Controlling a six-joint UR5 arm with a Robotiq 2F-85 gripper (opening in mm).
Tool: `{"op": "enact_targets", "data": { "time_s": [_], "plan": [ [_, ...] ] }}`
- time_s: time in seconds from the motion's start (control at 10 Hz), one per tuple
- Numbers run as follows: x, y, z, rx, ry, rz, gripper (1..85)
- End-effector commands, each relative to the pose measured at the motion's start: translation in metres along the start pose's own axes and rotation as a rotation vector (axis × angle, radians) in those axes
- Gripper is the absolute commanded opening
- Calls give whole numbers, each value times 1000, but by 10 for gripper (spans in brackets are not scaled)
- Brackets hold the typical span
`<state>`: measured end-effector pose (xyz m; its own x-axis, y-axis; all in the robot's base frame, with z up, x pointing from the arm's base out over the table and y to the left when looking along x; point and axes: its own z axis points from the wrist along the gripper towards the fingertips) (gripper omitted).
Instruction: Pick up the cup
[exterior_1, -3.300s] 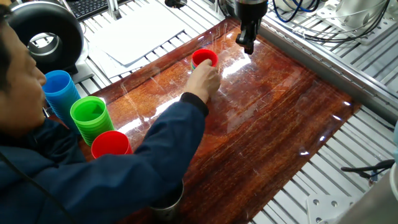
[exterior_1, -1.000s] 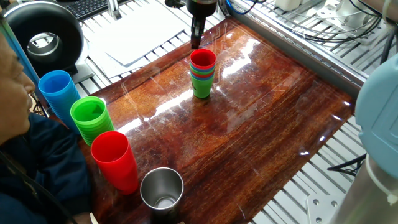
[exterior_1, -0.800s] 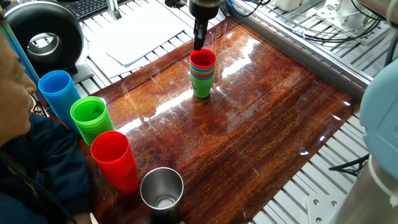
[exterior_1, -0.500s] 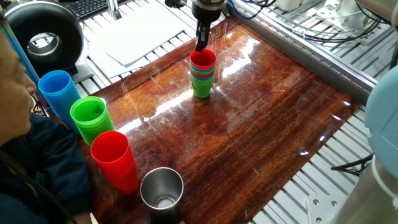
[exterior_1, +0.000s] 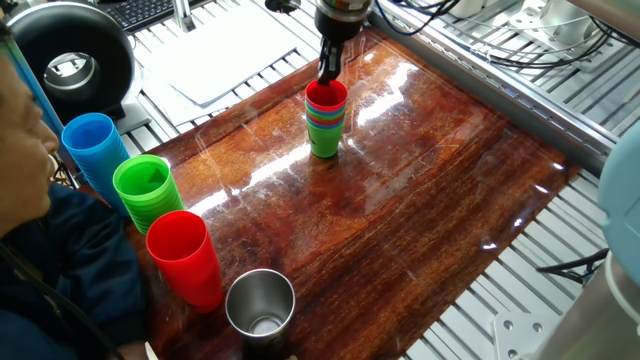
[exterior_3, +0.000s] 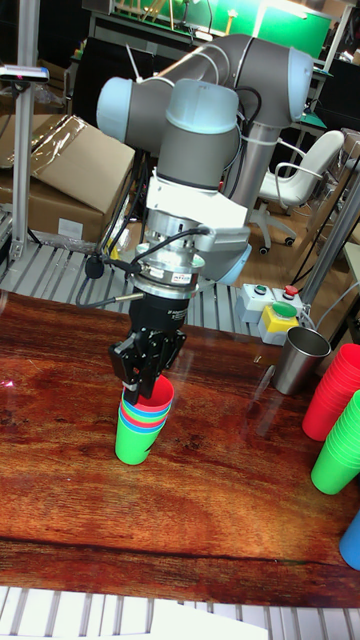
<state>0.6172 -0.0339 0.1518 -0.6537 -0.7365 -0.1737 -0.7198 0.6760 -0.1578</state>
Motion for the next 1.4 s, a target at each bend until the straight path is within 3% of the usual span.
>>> {"op": "enact_targets", "data": {
  "time_s": [0.0, 1.0, 1.3],
  "plan": [
    [-6, 5, 3, -16, -40, 4, 303],
    [-8, 9, 9, -14, -59, 6, 270],
    [-4, 11, 9, -19, -48, 27, 63]
  ]
}}
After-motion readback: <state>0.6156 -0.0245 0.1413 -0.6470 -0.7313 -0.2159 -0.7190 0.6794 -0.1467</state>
